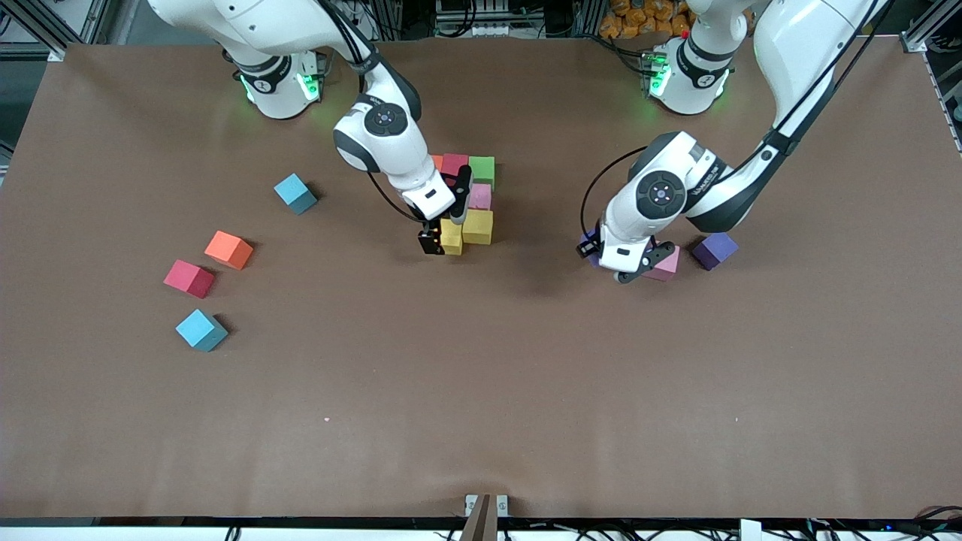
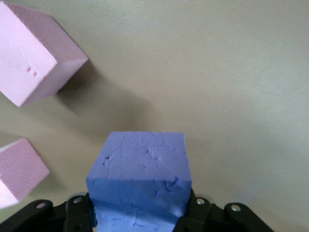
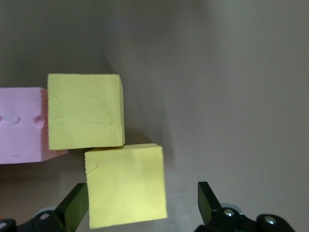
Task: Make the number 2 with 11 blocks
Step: 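Reach the right gripper to cyan while the left gripper carries blue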
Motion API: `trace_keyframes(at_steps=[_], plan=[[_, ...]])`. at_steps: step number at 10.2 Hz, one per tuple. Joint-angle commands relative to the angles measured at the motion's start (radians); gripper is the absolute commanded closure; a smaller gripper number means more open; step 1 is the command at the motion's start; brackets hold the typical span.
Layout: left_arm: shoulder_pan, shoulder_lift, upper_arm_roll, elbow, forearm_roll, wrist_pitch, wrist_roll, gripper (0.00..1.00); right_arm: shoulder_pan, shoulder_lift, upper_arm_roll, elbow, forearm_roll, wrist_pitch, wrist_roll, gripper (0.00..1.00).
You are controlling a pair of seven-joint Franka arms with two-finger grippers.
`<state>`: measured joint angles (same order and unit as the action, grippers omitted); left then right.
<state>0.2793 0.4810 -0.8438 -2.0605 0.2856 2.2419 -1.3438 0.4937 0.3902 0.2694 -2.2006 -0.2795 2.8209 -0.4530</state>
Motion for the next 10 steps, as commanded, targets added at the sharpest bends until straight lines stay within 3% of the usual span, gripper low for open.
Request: trace_keyframes(at_steps=[1, 4, 6, 8, 10], plan=[[-0.066, 0.024, 0.000, 0.077, -0.022, -0.019, -0.159, 0.61, -0.064, -0.059, 0.060, -0.040, -0.021, -0.023, 0.005, 0.00], [-0.150, 0.066, 0.000, 0.152, -0.022, -0.019, -0.339, 0.61, -0.182, -0.163, 0.175, -0.044, -0.012, -0.217, 0.005, 0.00], [-0.175, 0.088, 0.002, 0.181, -0.022, -0.019, -0.382, 0.61, -0.251, -0.217, 0.180, -0.039, -0.007, -0.302, 0.005, 0.00], [-0.199, 0.106, 0.000, 0.201, -0.026, -0.018, -0.405, 0.60, -0.386, -0.254, 0.182, -0.024, -0.007, -0.407, -0.016, 0.00], [-0.291, 0.161, 0.006, 0.279, -0.033, -0.016, -0.512, 0.60, -0.531, -0.287, 0.180, -0.011, -0.007, -0.426, -0.163, 0.00]])
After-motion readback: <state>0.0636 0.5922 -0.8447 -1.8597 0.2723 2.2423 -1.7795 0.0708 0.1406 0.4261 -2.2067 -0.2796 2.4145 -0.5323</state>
